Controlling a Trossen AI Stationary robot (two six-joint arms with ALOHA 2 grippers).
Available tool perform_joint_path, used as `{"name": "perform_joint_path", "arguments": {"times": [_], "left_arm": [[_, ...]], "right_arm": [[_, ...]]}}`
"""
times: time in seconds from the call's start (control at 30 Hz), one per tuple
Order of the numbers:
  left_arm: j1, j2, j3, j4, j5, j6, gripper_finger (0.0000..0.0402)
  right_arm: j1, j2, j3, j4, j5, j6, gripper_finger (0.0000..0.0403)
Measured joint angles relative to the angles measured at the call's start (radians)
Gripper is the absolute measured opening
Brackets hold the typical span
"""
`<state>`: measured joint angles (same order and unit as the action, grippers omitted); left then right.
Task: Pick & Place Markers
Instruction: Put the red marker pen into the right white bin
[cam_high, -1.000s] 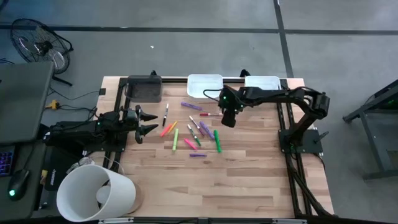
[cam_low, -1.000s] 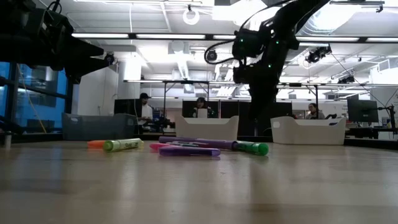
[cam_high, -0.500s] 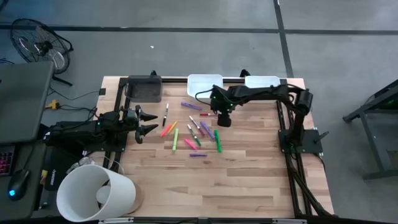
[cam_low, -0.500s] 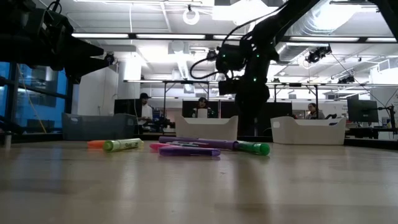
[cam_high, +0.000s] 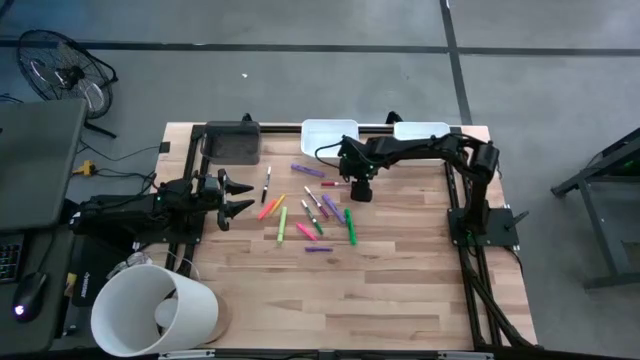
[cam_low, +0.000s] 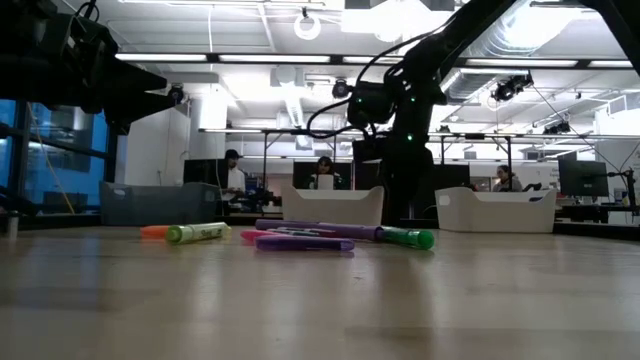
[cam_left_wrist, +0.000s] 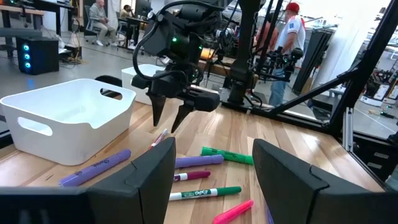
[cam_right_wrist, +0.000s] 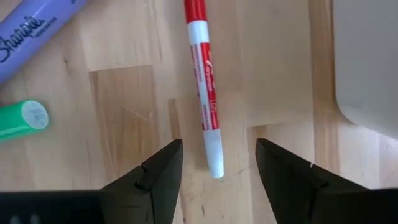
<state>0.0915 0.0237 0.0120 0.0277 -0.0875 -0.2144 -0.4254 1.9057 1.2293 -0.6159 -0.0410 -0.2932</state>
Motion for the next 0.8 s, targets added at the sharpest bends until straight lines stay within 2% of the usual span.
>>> {"name": "perform_joint_path", "arguments": {"times": [0.6,0.8], "left_arm": [[0.000,0.000,0.000,0.000,0.000,0.000,0.0211],[0.000,0.000,0.000,0.000,-0.001,0.000,0.0211]], "right_arm": [[-0.009,0.041,0.000,0.019,-0.044,0.066,0.0193],[-0.012,0.042,0.000,0.015,-0.019,0.100,0.0192]]}}
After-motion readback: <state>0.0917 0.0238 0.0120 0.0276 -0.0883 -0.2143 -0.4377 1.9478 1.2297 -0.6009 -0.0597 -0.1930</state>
